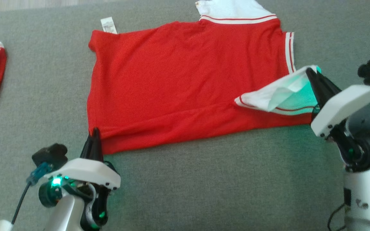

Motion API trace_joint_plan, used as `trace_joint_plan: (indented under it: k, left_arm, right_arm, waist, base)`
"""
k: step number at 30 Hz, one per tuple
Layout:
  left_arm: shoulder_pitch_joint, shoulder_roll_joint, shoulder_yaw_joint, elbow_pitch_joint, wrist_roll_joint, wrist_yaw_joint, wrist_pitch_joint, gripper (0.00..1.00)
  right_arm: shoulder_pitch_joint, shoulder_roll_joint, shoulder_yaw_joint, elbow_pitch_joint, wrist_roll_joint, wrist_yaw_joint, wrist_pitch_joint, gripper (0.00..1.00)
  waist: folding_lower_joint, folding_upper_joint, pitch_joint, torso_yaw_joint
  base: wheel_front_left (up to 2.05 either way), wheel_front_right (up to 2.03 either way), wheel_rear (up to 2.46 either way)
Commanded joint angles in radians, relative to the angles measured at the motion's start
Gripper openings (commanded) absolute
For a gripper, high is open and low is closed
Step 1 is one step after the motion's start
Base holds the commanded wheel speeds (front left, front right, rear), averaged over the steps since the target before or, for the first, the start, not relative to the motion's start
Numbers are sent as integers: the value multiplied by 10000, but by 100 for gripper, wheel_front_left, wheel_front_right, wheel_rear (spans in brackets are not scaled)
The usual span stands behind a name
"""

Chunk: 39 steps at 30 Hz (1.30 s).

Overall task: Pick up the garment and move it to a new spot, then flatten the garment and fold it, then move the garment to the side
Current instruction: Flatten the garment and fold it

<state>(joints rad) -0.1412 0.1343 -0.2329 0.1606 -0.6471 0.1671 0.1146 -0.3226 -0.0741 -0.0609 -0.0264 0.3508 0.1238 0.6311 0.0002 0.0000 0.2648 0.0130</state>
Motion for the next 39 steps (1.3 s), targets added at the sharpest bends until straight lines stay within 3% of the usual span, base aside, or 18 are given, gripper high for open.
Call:
trace_joint_plan:
  k: [1,10,11,12,13,21,29,39]
  left_arm:
    - [-438,54,287,-179,69,-52,-122,0]
    - [-1036,-75,218,514,52,-261,-499,0]
    - [-1074,-91,203,576,40,-300,-540,24]
    - [-1104,-97,152,644,25,-371,-527,96]
    - [-1124,-105,121,707,15,-403,-522,100]
    - [-677,120,121,792,385,-277,-1187,100]
    - [142,326,-49,701,563,-166,-1234,100]
    - [-190,376,-75,1425,731,166,-1184,100]
  right_arm:
    - [-500,-84,274,-228,-10,69,-162,0]
    - [-1430,-259,465,861,65,69,-970,0]
    - [-1471,-249,489,940,110,69,-1041,85]
    - [-1517,-240,541,985,174,69,-1153,100]
    - [-1557,-244,626,1011,253,69,-1293,100]
    - [-1532,-368,945,967,1061,69,-3337,100]
    - [-269,-552,554,778,1083,69,-3236,100]
    - [786,-134,-125,443,560,69,-3138,100]
  waist:
    - [-2,0,137,64]
    - [-2,0,420,268]
    - [-2,0,411,289]
    - [-2,0,400,305]
    - [-2,0,379,317]
    - [-2,0,-158,240]
    - [-2,0,-505,140]
    - [-2,0,-177,-200]
  base:
    - [0,0,0]
    - [0,0,0]
    - [0,0,0]
    - [0,0,0]
    - [0,0,0]
    - [0,0,0]
    - [0,0,0]
    - [0,0,0]
